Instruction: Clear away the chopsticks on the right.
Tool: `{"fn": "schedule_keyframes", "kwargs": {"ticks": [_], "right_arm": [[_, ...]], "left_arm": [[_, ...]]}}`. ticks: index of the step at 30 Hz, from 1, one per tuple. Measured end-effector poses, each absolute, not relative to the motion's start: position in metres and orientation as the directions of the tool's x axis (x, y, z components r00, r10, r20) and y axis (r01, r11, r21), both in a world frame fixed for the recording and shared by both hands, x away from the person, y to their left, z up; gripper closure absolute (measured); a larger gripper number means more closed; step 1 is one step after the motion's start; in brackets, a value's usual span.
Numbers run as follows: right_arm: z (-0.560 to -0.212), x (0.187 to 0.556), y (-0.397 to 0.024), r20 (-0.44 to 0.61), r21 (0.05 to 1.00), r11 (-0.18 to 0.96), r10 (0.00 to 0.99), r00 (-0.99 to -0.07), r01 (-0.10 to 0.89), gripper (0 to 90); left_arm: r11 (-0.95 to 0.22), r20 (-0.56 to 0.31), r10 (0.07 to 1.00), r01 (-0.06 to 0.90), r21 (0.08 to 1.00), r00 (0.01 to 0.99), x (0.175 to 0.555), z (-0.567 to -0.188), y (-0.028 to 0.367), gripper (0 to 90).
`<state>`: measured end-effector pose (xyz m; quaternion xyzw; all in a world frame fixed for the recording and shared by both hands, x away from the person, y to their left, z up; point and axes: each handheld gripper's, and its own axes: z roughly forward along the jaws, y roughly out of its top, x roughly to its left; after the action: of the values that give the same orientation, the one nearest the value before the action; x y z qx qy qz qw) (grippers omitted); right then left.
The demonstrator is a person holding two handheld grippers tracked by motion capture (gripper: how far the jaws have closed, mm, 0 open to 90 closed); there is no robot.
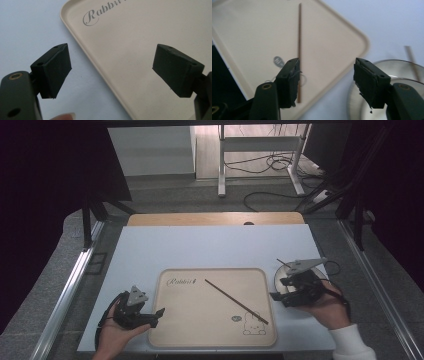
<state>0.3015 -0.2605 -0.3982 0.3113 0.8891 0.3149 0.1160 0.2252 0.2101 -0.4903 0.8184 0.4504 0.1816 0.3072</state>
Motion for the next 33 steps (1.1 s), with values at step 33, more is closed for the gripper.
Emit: {"fn": "schedule_keyframes", "kwargs": {"ticks": [33], "right_arm": [[-0.448, 0.333, -0.419, -0.144, 0.367, 0.562, 0.822, -0.551, 0.742, 56.7]], "left_arm": [[-0.415, 0.026, 0.848, 0.634, 0.653, 0.529, 0.226, -0.492, 0.212, 15.3]]}}
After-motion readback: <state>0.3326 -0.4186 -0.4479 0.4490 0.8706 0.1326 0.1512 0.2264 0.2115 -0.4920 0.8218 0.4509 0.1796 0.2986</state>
